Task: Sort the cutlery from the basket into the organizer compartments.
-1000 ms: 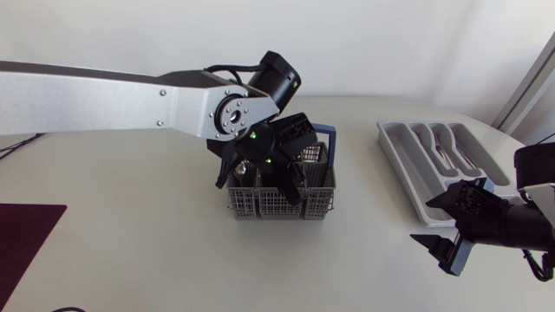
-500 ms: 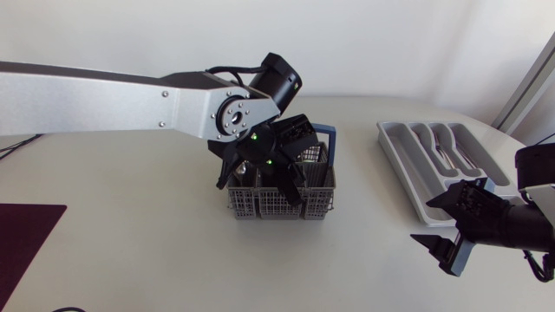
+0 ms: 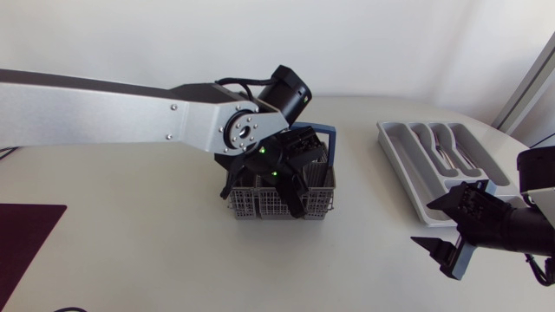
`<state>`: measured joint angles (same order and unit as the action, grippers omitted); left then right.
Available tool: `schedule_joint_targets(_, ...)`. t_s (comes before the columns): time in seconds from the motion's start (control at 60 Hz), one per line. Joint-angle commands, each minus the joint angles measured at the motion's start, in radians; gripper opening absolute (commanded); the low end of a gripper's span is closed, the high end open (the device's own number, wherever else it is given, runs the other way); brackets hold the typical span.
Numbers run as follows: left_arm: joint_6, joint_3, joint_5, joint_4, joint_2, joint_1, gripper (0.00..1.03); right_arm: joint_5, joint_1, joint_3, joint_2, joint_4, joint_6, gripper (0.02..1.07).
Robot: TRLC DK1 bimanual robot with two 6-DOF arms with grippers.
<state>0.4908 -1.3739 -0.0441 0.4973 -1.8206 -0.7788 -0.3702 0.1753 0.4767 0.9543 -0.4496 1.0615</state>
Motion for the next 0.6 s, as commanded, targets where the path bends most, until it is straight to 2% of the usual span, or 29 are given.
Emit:
schedule_joint_targets(0.0, 0.003, 0.039, 0.018, -0.017, -0.005, -0.011, 0.33, -0.001, -0.008, -0.027, -0.014, -0.017, -0.014, 0.97)
schedule_joint_targets(0.583, -0.046, 0.009, 0.023, -0.026, 0.01, 0.012, 0.26, -0.001, -0.013, -0.038, -0.038, -0.031, -0.009, 0.97)
